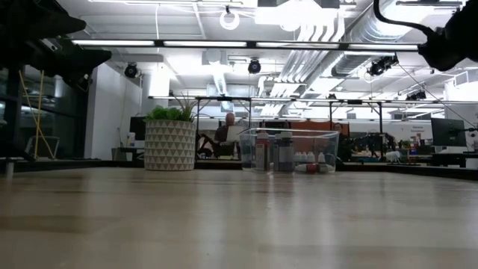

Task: Pick & Place food coloring
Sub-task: Put the large blue food coloring bottle into the bin

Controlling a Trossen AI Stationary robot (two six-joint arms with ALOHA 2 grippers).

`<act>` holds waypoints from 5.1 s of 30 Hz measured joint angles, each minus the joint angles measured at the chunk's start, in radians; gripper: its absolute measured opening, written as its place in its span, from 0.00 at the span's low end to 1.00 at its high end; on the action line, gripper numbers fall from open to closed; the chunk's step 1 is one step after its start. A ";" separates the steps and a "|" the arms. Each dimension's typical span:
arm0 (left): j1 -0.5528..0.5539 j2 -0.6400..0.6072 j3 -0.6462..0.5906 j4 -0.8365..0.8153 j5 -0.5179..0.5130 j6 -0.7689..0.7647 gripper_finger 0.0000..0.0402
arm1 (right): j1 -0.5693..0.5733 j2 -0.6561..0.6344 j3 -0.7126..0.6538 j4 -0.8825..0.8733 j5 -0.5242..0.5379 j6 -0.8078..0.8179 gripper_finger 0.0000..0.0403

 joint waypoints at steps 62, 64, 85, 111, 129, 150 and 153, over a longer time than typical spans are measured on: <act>0.000 0.000 0.000 0.000 0.000 0.000 0.68 | -0.287 0.095 0.681 0.118 0.617 -0.950 0.28; 0.000 0.000 0.000 0.000 0.000 0.000 0.68 | -0.331 0.138 0.752 0.117 0.632 -1.053 0.28; 0.000 0.000 0.000 0.000 0.000 0.000 0.68 | -0.816 0.622 1.360 -0.016 0.545 -1.753 0.28; 0.000 0.000 0.000 0.000 0.000 0.000 0.68 | -1.000 0.792 1.362 -0.212 0.227 -1.806 0.28; 0.000 0.000 0.000 0.000 0.000 0.000 0.68 | -1.010 0.910 1.364 -0.291 0.142 -1.800 0.29; 0.000 0.000 0.000 0.000 0.000 0.000 0.68 | -1.032 1.052 1.362 -0.302 0.093 -1.802 0.30; 0.000 0.000 0.000 0.000 0.000 0.000 0.68 | -1.032 1.065 1.362 -0.304 0.085 -1.806 0.30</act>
